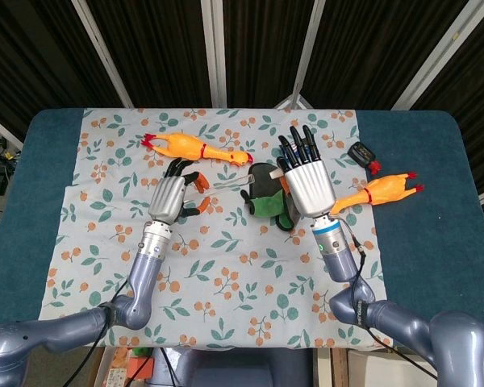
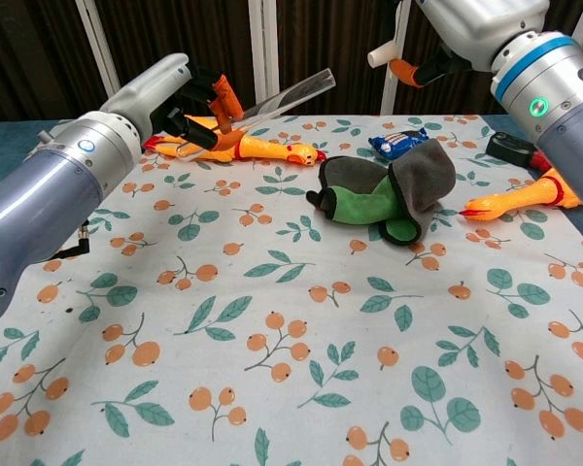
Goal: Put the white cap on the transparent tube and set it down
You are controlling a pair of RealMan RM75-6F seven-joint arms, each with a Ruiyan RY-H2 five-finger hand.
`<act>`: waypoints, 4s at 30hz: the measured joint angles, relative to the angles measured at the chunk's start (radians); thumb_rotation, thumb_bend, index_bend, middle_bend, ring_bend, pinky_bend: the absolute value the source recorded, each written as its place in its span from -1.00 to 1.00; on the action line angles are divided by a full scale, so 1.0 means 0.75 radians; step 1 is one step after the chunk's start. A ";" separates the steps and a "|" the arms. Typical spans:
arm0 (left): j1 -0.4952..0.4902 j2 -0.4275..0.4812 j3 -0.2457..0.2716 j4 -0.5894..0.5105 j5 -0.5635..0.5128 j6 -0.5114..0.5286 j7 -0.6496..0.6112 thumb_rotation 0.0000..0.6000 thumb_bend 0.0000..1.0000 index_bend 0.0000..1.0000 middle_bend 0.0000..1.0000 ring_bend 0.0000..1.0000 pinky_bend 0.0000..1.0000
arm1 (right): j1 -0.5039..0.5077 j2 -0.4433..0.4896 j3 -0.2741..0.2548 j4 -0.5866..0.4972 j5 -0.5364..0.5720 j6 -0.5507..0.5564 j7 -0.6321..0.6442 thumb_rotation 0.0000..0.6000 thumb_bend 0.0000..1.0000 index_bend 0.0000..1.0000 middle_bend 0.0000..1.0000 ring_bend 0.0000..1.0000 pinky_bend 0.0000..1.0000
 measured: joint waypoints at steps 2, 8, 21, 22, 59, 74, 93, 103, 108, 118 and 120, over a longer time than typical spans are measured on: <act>-0.001 -0.004 0.003 0.002 0.003 0.000 -0.004 1.00 0.59 0.32 0.32 -0.72 -1.00 | 0.006 -0.009 -0.002 0.013 0.002 -0.001 0.002 1.00 -0.18 0.47 -0.55 -0.95 -0.99; -0.007 -0.023 0.000 0.009 0.000 0.004 -0.008 1.00 0.59 0.32 0.33 -0.72 -1.00 | 0.019 -0.027 -0.007 0.044 0.008 0.000 0.016 1.00 -0.18 0.47 -0.55 -0.95 -0.99; -0.016 -0.054 -0.010 0.013 -0.009 0.025 0.003 1.00 0.59 0.32 0.33 -0.72 -1.00 | 0.018 -0.034 -0.031 0.042 0.011 0.012 0.018 1.00 -0.18 0.47 -0.55 -0.95 -0.99; -0.016 -0.055 -0.011 0.012 -0.011 0.025 0.004 1.00 0.59 0.32 0.33 -0.72 -1.00 | 0.019 -0.034 -0.032 0.041 0.012 0.012 0.016 1.00 -0.18 0.47 -0.55 -0.95 -0.99; -0.016 -0.089 -0.030 -0.011 -0.059 0.033 0.049 1.00 0.59 0.32 0.33 -0.72 -1.00 | 0.036 -0.072 -0.055 0.063 0.030 0.002 0.008 1.00 -0.18 0.47 -0.55 -0.95 -0.99; -0.011 -0.099 -0.023 -0.016 -0.057 0.039 0.052 1.00 0.59 0.32 0.33 -0.72 -1.00 | 0.045 -0.067 -0.048 0.069 0.036 -0.003 0.004 1.00 -0.18 0.47 -0.55 -0.95 -0.99; -0.019 -0.130 -0.048 -0.019 -0.083 0.053 0.071 1.00 0.59 0.32 0.33 -0.72 -1.00 | 0.043 -0.075 -0.056 0.064 0.036 0.003 0.001 1.00 -0.18 0.47 -0.55 -0.95 -0.99; -0.023 -0.146 -0.071 -0.029 -0.111 0.063 0.099 1.00 0.59 0.32 0.33 -0.72 -1.00 | 0.039 -0.072 -0.059 0.056 0.034 0.008 -0.001 1.00 -0.18 0.47 -0.55 -0.95 -0.99; -0.027 -0.151 -0.079 -0.034 -0.122 0.065 0.113 1.00 0.59 0.32 0.33 -0.72 -1.00 | 0.039 -0.071 -0.059 0.045 0.033 0.010 -0.002 1.00 -0.18 0.47 -0.55 -0.95 -0.99; -0.041 -0.158 -0.087 -0.036 -0.132 0.060 0.134 1.00 0.59 0.32 0.33 -0.72 -1.00 | 0.036 -0.065 -0.062 0.025 0.029 0.012 -0.006 1.00 -0.18 0.47 -0.55 -0.95 -0.99; -0.043 -0.161 -0.088 -0.036 -0.133 0.061 0.136 1.00 0.59 0.32 0.33 -0.72 -1.00 | 0.034 -0.064 -0.064 0.021 0.028 0.012 -0.007 1.00 -0.18 0.47 -0.55 -0.95 -0.99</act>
